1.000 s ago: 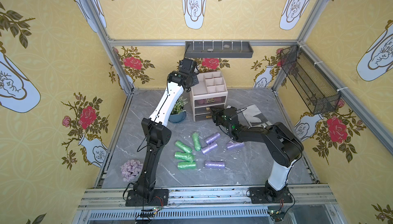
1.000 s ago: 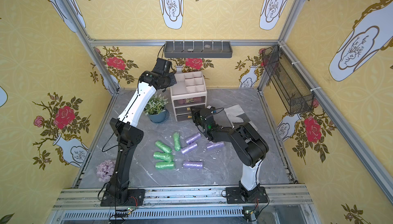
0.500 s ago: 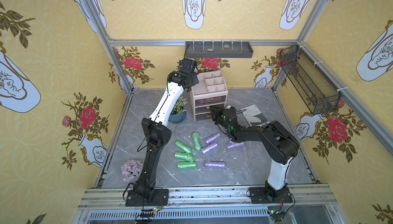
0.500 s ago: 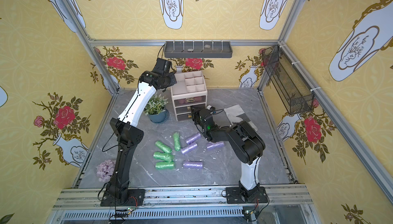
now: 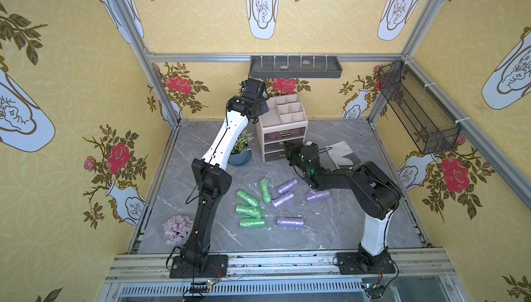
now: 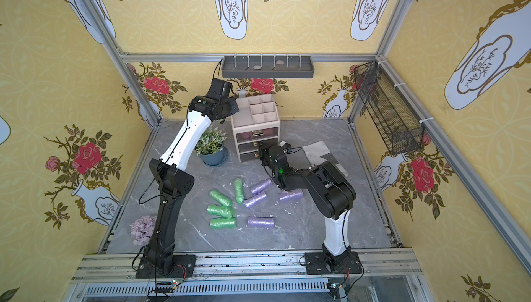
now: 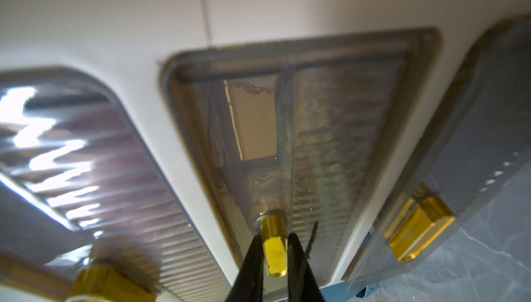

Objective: Sort the rolls of trash bags by color and place them into the drawer
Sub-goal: Open the drawer in the storage box.

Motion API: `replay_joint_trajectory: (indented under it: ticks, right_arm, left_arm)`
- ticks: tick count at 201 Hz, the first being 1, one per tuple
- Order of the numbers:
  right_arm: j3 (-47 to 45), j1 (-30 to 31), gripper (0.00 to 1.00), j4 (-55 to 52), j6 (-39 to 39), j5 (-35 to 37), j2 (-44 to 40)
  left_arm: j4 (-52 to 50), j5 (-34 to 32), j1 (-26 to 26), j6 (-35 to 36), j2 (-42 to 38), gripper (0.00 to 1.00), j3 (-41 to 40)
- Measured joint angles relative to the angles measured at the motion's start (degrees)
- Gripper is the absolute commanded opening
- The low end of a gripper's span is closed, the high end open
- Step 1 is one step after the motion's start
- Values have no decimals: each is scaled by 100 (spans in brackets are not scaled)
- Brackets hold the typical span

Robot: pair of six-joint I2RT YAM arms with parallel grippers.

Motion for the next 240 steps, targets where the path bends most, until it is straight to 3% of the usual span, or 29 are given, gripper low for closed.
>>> replay_joint_trajectory:
  ticks: [126,240]
  right_arm:
    - [-299,-105,8,240,142,-188,-120]
    - [-638,-162,7,-103,247,-566,-610]
  left_arm:
    - [70,-39,-85,-24,85,0,66]
    - [90,-461,-254,-83,212,0,190]
